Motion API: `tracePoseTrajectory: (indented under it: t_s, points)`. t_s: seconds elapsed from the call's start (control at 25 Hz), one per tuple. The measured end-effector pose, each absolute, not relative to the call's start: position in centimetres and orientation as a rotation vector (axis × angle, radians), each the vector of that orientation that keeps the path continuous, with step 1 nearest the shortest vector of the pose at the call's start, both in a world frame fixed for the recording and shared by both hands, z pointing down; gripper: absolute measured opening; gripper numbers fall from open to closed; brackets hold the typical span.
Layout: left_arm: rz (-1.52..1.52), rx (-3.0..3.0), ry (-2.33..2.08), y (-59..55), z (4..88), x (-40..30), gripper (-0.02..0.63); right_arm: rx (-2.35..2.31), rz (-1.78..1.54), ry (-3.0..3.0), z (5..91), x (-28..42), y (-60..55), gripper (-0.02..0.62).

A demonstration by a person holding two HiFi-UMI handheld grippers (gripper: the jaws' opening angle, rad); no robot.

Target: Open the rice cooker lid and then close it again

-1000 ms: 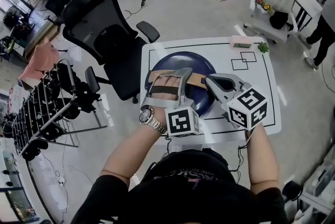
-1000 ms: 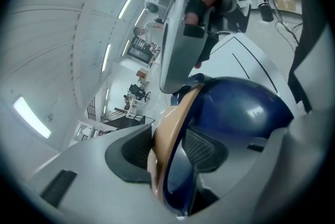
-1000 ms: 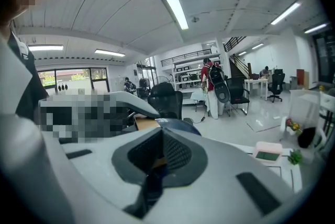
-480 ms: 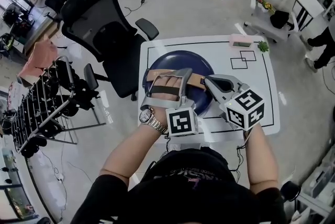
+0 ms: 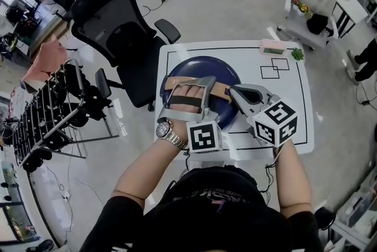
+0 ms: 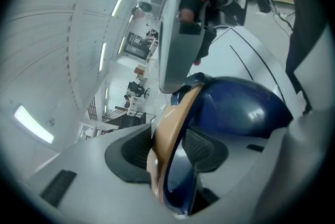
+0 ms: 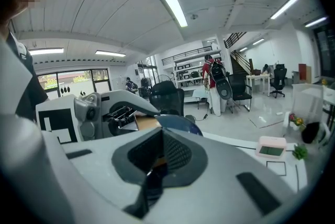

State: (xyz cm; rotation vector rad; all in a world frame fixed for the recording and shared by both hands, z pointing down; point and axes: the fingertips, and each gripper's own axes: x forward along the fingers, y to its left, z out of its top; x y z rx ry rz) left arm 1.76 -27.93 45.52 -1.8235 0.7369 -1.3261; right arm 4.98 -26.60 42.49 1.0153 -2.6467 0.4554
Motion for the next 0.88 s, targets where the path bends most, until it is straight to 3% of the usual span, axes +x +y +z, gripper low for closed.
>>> tracePoseTrajectory:
  t_s: [0.52, 0.88]
  points:
    - [-1.322, -1.750, 0.892, -27.9, 44.8, 1.6, 0.186, 0.900, 0.463, -2.728, 42.2, 5.2, -26.3, 0.000]
    - [-1.221, -1.831, 1.305, -26.4, 42.7, -1.4, 0.196, 0.848, 0.430, -2.878, 40.4, 5.9, -26.6, 0.000]
